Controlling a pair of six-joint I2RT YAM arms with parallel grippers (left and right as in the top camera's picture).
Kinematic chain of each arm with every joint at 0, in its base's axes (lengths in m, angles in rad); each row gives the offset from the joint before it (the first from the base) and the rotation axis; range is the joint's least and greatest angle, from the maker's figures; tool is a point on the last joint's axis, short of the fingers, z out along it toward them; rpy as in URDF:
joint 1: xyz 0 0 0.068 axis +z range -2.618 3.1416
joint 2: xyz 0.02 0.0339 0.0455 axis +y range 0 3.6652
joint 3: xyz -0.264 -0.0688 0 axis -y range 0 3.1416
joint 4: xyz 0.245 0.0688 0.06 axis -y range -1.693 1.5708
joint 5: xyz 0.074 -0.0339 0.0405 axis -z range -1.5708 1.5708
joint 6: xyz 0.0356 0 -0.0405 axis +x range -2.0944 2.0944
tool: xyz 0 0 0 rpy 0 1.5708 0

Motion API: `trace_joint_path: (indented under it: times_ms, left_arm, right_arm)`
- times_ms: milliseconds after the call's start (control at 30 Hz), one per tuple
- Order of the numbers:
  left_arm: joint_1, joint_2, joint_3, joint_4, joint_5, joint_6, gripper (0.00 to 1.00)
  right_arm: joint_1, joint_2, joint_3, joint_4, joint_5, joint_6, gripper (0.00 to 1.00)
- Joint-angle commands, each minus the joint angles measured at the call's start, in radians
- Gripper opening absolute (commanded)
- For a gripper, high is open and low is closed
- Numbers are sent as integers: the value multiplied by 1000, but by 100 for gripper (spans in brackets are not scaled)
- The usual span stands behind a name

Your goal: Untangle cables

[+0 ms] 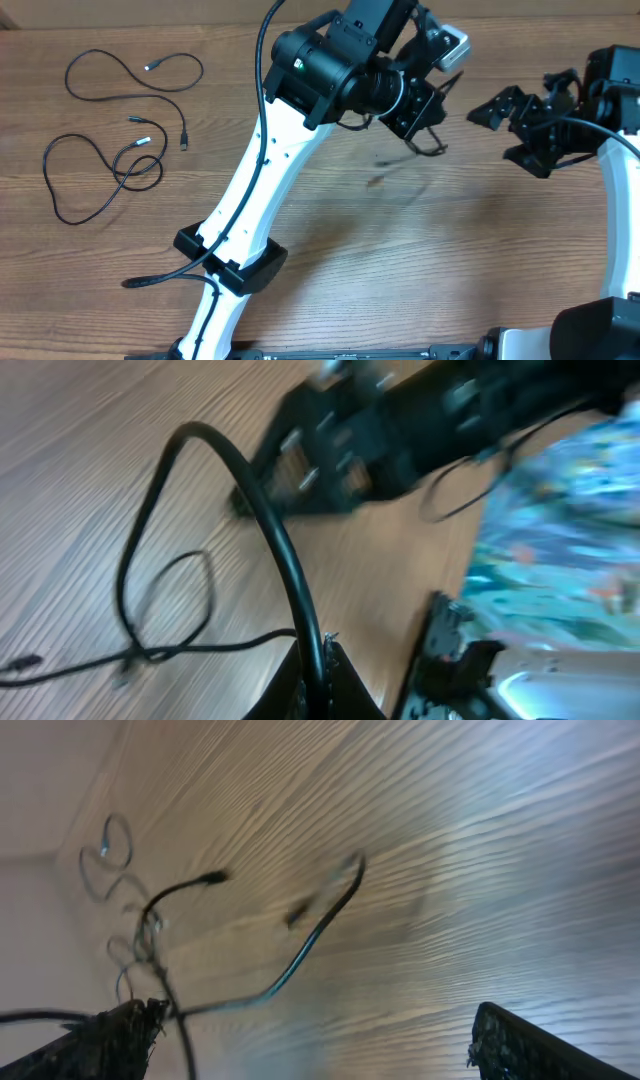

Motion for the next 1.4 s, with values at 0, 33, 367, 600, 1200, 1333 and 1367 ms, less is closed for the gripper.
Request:
trace_joint_path:
  times_ms: [0,33,367,600,1200,1333,1367]
  left_arm:
    - [9,-2,11,33,63,-32,4]
    - [14,-2,11,39,51,-75,4]
    - [67,-2,11,64,266,-100,4]
    - [85,-2,11,136,650,-97,4]
    - [147,-2,11,-140,73,-180,4]
    - [169,-2,11,-153,16,-185,4]
    - [180,-2,11,-153,16,-187,4]
  right_arm:
    - [63,2,-2,-11,-101,-121,100]
    - [82,2,-2,-11,-127,-158,100]
    - [225,2,-2,28,-145,-185,100]
    - [252,2,-2,84,68,-86,100]
    - [73,2,-2,107,523,206,100]
    - [9,2,-2,111,552,206,100]
    - [-19,2,-2,107,552,206,100]
